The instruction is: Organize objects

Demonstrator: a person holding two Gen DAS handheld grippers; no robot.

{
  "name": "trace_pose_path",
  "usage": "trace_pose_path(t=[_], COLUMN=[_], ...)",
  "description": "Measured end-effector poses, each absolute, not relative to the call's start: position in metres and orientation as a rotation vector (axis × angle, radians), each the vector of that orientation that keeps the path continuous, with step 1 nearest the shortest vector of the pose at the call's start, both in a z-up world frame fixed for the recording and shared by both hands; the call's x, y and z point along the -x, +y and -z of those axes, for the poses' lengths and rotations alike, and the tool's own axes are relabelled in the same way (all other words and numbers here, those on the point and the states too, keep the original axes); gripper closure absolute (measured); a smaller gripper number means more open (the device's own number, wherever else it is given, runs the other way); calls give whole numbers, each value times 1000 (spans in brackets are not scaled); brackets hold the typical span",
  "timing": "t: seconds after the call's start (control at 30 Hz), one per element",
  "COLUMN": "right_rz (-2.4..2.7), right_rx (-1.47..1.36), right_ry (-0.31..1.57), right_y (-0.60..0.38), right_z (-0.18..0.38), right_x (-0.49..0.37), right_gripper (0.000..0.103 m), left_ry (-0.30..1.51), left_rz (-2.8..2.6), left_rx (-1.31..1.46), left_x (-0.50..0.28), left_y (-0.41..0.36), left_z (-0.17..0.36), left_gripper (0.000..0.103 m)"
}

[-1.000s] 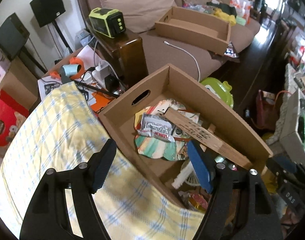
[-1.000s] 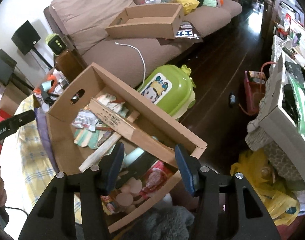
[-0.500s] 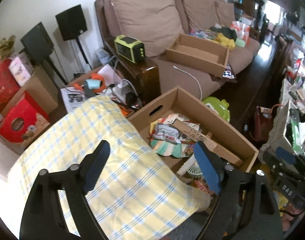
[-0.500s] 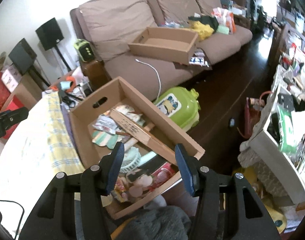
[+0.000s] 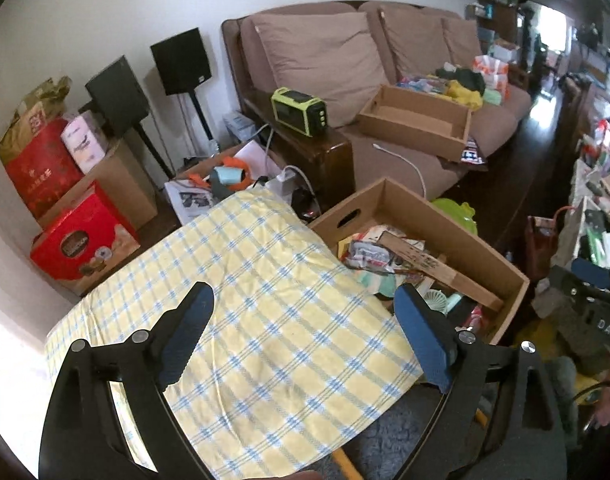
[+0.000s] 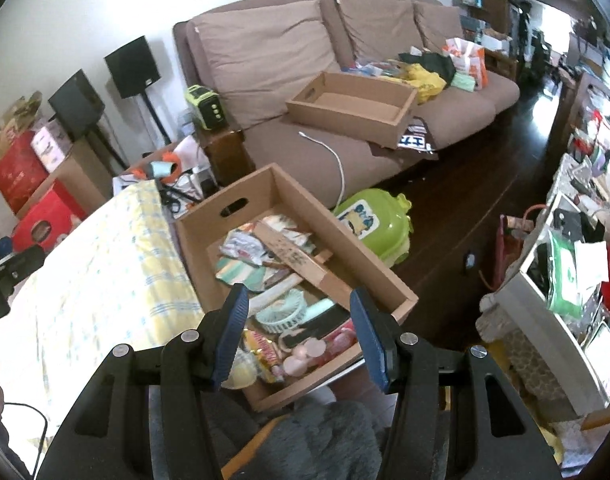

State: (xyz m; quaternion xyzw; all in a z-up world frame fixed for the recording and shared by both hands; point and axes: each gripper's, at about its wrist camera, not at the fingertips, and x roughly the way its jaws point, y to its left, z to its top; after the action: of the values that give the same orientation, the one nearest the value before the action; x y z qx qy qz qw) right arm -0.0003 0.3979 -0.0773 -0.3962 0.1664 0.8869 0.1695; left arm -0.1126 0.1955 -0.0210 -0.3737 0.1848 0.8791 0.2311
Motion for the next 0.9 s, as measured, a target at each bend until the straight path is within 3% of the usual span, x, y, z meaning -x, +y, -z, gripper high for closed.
trace_pose_path(t=[0.9], right_rz=[-2558], right_rx=[1150], right_ry=[448], right_y=[384], right_z=[75], right_x=[3], right_gripper=[49], left_ry=[495], left_rz=[-2380], left_rx=[1008], left_x=[102], left_y=[191], left_z=[19], left_gripper=[12])
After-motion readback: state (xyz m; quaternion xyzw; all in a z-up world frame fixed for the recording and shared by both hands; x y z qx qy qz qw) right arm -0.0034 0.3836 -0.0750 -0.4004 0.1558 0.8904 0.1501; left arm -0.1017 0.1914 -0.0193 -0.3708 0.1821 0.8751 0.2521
